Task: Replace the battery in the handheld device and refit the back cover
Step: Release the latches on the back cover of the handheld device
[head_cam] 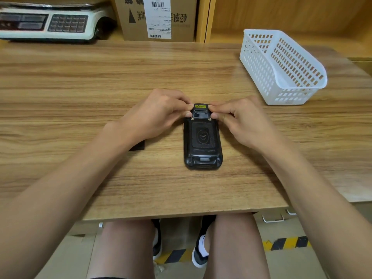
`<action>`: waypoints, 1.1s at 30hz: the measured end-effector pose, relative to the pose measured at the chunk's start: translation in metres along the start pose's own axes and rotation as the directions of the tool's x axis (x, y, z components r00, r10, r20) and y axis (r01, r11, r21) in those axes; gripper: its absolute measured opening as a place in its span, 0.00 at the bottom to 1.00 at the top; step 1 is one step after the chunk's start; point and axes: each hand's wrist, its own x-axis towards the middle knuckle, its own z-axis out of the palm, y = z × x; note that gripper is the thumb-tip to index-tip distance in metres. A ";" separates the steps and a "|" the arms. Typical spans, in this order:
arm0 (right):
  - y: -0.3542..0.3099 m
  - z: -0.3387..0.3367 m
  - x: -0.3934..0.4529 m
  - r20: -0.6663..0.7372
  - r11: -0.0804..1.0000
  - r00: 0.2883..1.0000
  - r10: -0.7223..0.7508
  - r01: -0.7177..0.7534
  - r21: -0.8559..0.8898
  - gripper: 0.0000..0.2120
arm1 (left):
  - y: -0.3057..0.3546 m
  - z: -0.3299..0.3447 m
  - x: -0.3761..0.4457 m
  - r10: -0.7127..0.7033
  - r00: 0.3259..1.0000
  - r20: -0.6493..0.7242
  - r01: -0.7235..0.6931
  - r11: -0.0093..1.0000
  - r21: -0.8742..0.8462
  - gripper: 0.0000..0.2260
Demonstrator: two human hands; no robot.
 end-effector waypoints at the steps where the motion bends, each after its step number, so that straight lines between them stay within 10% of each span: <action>1: -0.001 0.000 0.000 0.001 1.000 1.000 0.004 -0.004 0.001 0.10 | 0.001 0.000 0.000 0.000 1.000 0.000 0.000 1.000 -0.001 0.09; 33: -0.028 -0.002 -0.027 -0.013 0.955 0.964 0.264 -0.260 0.142 0.08 | 0.050 -0.001 -0.008 -0.475 0.880 -0.018 0.474 0.879 -0.054 0.03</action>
